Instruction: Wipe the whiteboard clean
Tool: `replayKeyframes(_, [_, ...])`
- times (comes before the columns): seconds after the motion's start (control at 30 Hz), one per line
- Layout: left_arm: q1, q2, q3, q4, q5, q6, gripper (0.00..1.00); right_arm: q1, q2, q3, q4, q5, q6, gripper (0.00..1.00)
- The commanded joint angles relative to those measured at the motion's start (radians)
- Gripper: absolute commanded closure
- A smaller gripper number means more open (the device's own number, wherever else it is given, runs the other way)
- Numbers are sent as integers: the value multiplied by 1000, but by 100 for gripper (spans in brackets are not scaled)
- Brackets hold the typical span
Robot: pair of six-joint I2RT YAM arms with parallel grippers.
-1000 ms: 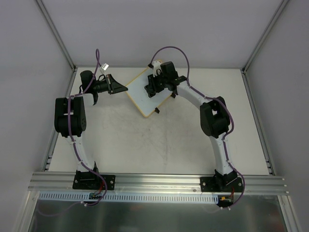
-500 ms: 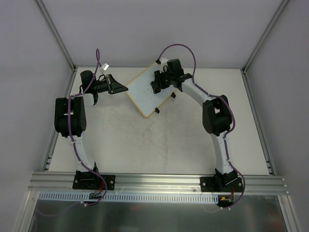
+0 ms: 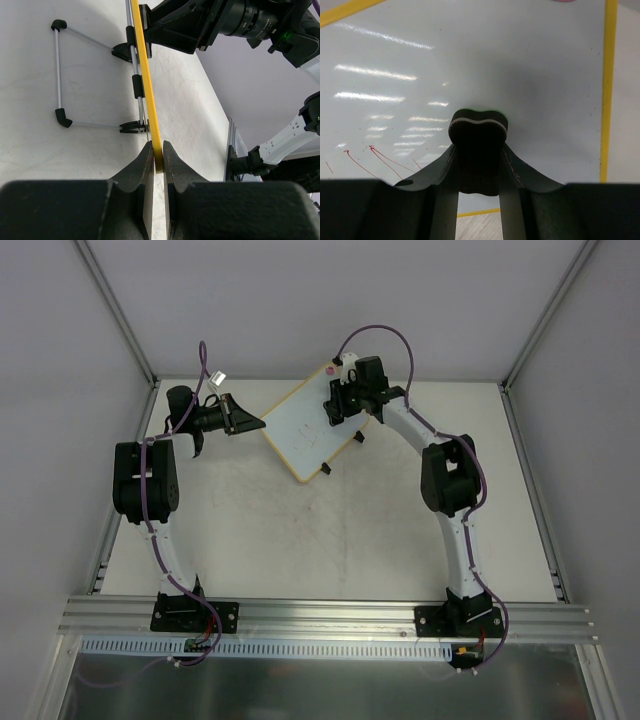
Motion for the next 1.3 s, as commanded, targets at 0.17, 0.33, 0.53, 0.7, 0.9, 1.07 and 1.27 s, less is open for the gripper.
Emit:
replayKeyframes(0.17, [-42, -26, 0, -1, 73, 46, 100, 64, -1, -2, -3, 58, -76, 100])
replayKeyframes(0.33, [-42, -26, 2, -1, 73, 45, 100, 134, -17, -49, -3, 73, -83, 100])
replayKeyframes(0.53, [-42, -26, 3, -1, 71, 43, 100, 190, -33, -91, 0, 62, -69, 100])
replayKeyframes(0.7, [-44, -26, 5, -1, 71, 43, 100, 233, -45, -103, 1, 44, -62, 100])
replayKeyframes(0.9, [-44, -26, 7, -3, 71, 42, 100, 293, -50, -124, 7, 21, -39, 100])
replayKeyframes(1.07, [-44, -26, 5, -3, 71, 42, 100, 330, -60, -181, 79, -20, 4, 100])
replayKeyframes(1.27, [-44, -29, 7, 0, 73, 43, 100, 339, -77, -259, 176, -67, 53, 100])
